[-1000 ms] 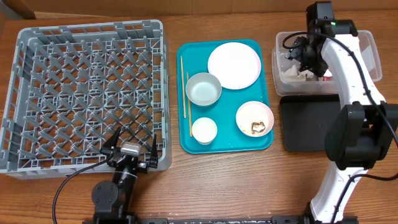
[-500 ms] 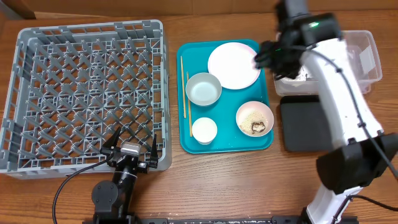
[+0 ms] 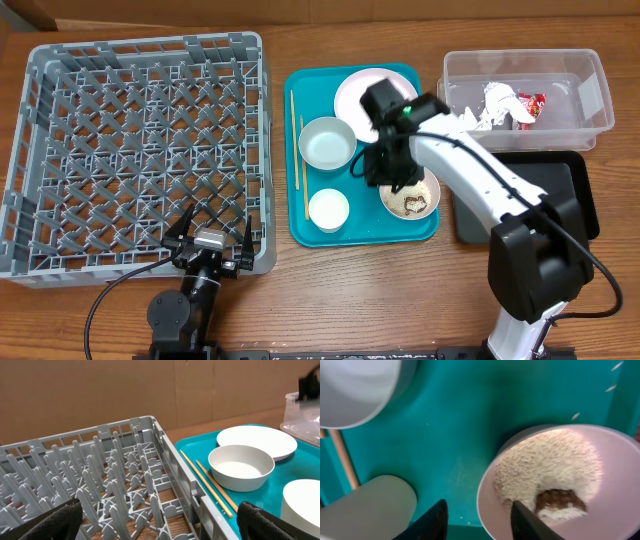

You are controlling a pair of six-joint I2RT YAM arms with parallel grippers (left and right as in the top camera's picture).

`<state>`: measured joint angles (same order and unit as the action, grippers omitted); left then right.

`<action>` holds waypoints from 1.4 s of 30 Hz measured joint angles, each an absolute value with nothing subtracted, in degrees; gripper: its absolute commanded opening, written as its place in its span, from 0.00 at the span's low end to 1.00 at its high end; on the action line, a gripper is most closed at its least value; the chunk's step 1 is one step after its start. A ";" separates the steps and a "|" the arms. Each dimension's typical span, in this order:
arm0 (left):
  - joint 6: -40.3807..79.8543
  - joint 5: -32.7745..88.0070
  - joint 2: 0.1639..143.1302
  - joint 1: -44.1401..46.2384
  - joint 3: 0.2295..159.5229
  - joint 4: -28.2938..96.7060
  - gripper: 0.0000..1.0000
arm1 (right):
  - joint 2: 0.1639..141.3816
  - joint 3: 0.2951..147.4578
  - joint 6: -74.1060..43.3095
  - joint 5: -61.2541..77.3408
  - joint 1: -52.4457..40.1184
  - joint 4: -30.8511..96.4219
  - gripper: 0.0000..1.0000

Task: Sort waste into correct bins and load items into the dishwasher
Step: 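Grasp the rim of the pink bowl with rice using the right gripper, then tip the pink bowl over the black tray to dump the rice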

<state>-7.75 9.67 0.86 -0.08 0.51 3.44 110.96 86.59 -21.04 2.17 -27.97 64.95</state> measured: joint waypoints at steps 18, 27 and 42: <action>-7.75 9.67 0.86 -0.08 0.51 3.44 1.00 | 110.74 79.33 -19.25 0.75 -29.76 60.71 0.04; -7.75 9.67 0.86 -0.08 0.51 3.44 1.00 | 104.99 87.96 -19.40 2.42 -28.97 73.34 0.04; -7.75 9.67 0.86 -0.08 0.51 3.44 1.00 | 91.00 86.19 -2.37 27.51 -0.27 73.87 0.04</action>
<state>-7.75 9.67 0.86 -0.08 0.51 3.44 91.00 86.19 -2.37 27.51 -0.27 73.87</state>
